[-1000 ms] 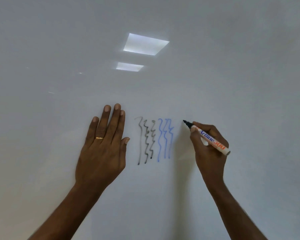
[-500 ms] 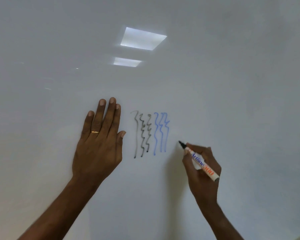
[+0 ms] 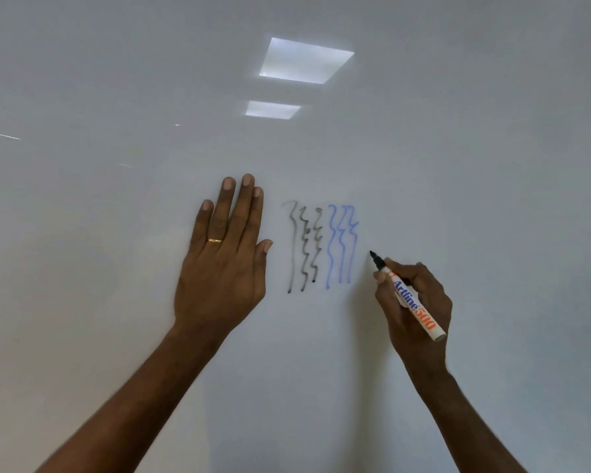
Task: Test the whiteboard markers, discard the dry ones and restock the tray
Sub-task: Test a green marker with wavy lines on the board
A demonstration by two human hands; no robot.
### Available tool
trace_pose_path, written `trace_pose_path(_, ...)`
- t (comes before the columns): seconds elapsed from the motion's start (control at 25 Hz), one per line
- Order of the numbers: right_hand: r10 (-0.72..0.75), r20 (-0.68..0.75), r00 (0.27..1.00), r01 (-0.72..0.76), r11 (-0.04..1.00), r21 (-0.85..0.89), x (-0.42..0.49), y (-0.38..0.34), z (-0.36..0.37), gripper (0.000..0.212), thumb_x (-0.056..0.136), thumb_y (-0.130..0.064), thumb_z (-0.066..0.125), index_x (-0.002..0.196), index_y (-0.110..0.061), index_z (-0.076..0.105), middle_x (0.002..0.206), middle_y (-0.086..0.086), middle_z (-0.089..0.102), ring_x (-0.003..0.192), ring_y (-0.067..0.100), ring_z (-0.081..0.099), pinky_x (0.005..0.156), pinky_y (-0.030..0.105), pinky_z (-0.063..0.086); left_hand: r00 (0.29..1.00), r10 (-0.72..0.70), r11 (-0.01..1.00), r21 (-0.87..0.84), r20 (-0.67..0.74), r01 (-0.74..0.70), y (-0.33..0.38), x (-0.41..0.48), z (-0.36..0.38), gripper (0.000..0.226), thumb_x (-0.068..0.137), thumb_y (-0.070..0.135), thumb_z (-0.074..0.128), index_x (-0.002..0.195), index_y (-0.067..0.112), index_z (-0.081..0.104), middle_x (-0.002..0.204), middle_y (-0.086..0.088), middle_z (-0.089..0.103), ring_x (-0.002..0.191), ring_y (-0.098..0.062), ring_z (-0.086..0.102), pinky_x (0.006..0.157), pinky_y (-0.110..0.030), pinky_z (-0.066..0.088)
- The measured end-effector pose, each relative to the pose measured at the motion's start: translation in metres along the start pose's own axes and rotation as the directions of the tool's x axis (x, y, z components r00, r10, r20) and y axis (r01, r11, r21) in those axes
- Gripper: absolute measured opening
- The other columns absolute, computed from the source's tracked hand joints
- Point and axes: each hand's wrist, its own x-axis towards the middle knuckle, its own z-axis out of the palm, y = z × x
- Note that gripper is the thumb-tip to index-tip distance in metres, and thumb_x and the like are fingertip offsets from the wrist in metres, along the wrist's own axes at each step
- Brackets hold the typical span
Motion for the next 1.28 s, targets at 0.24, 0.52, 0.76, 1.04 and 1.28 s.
trace_pose_path(0.24, 0.156, 0.064, 0.986, -0.157, 0.987, 0.026, -0.028, -0.009, -0.016, 0.01, 0.09, -0.018, 0.073, 0.098, -0.024, 0.072, 0.085, -0.004, 0.071, 0.078, 0.023, 0.068, 0.071, 0.043, 0.055, 1.0, -0.007, 1.0, 0.007, 0.008, 0.007, 0.001, -0.001, 0.0, 0.061, 0.11, 0.03, 0.025, 0.161, 0.005, 0.004, 0.17, -0.011, 0.001, 0.158, -0.029, -0.001, 0.127, -0.049, 0.012)
trace_pose_path(0.52, 0.536, 0.233, 0.811, -0.584, 0.731, 0.353, -0.028, -0.03, -0.046, 0.02, 0.092, -0.026, 0.07, 0.11, -0.022, 0.075, 0.106, -0.002, 0.074, 0.093, 0.013, 0.07, 0.084, 0.032, 0.057, 1.0, -0.017, 0.998, -0.059, 0.009, 0.018, 0.002, -0.001, -0.002, 0.06, 0.109, 0.028, 0.028, 0.161, 0.007, 0.008, 0.17, -0.009, 0.004, 0.158, -0.027, 0.001, 0.128, -0.048, 0.012)
trace_pose_path(0.76, 0.622, 0.253, 0.741, -0.657, 0.593, 0.464, -0.051, -0.03, -0.085, 0.024, 0.092, -0.02, 0.068, 0.114, -0.012, 0.074, 0.103, 0.008, 0.071, 0.097, 0.017, 0.067, 0.083, 0.031, 0.059, 0.985, -0.17, 0.708, -0.692, 0.027, 0.141, 0.034, -0.037, -0.02, 0.064, 0.095, -0.013, 0.035, 0.156, 0.003, 0.03, 0.164, -0.009, 0.031, 0.154, -0.017, 0.024, 0.125, -0.046, 0.024)
trace_pose_path(1.04, 0.729, 0.204, 0.653, -0.723, 0.522, 0.452, -0.095, -0.019, -0.138, 0.022, 0.085, -0.01, 0.074, 0.104, -0.01, 0.062, 0.09, 0.014, 0.066, 0.09, 0.025, 0.065, 0.086, 0.032, 0.059, 0.908, 0.146, 0.174, -0.914, 0.393, 0.367, 0.139, -0.157, -0.008, 0.074, 0.093, -0.015, 0.027, 0.158, 0.02, 0.031, 0.161, 0.008, 0.038, 0.142, -0.016, 0.047, 0.114, -0.037, 0.044)
trace_pose_path(1.28, 0.896, 0.142, 0.421, -0.803, 0.294, 0.519, -0.156, -0.008, -0.197, 0.013, 0.092, -0.001, 0.065, 0.105, 0.001, 0.065, 0.096, 0.02, 0.072, 0.09, 0.028, 0.073, 0.081, 0.028, 0.061, 0.461, 0.187, -0.371, -0.372, 0.868, 0.851, 0.253, -0.224, 0.008, 0.043, 0.109, 0.012, 0.039, 0.151, 0.024, 0.042, 0.142, -0.003, 0.061, 0.109, -0.027, 0.073, 0.092, -0.029, 0.059)
